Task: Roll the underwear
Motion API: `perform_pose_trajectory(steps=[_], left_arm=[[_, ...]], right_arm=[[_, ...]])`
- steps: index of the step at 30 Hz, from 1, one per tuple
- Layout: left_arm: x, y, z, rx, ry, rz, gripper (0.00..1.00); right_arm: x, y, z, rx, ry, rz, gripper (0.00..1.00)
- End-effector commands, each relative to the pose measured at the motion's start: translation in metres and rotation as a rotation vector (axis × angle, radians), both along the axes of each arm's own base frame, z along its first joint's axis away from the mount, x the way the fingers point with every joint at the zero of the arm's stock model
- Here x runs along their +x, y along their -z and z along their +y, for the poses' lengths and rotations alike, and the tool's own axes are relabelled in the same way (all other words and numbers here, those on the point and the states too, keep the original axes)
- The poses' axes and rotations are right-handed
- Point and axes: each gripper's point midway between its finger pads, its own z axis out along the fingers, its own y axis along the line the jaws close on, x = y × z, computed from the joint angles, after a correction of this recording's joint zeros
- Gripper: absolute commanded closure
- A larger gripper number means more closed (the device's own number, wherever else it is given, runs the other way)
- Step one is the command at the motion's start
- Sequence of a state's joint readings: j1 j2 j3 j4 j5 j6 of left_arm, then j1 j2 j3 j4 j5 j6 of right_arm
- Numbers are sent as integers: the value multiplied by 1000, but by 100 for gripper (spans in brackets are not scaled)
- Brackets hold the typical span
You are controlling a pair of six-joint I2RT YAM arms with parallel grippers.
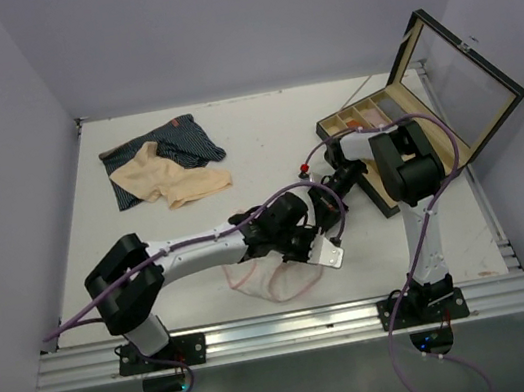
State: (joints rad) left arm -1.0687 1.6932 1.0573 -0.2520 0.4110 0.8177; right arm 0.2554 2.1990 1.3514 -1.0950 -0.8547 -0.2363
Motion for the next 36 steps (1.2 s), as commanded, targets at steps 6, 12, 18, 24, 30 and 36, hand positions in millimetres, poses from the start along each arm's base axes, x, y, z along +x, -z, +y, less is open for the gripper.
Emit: perform_pose_trajectory(steps=[6, 12, 18, 24, 30, 36], left_arm=[[-41, 12, -2, -16, 96, 127, 100], [-47, 33, 4, 19, 69, 162, 99], [-37, -2, 10, -50, -24, 144, 65], [22, -85, 53, -175, -334, 216, 55], [119, -80, 143, -153, -746, 426, 51], [163, -34, 185, -115, -929, 572, 51]], right_arm=[[-3, -12, -5, -13, -38, -21, 100], [-6, -24, -21, -28, -176, -68, 100], [-2, -42, -33, 21, -340, -131, 100], [4, -37, -35, 11, -448, -188, 98], [29, -17, -38, -99, -551, -369, 70], [51, -29, -41, -224, -490, -412, 49]])
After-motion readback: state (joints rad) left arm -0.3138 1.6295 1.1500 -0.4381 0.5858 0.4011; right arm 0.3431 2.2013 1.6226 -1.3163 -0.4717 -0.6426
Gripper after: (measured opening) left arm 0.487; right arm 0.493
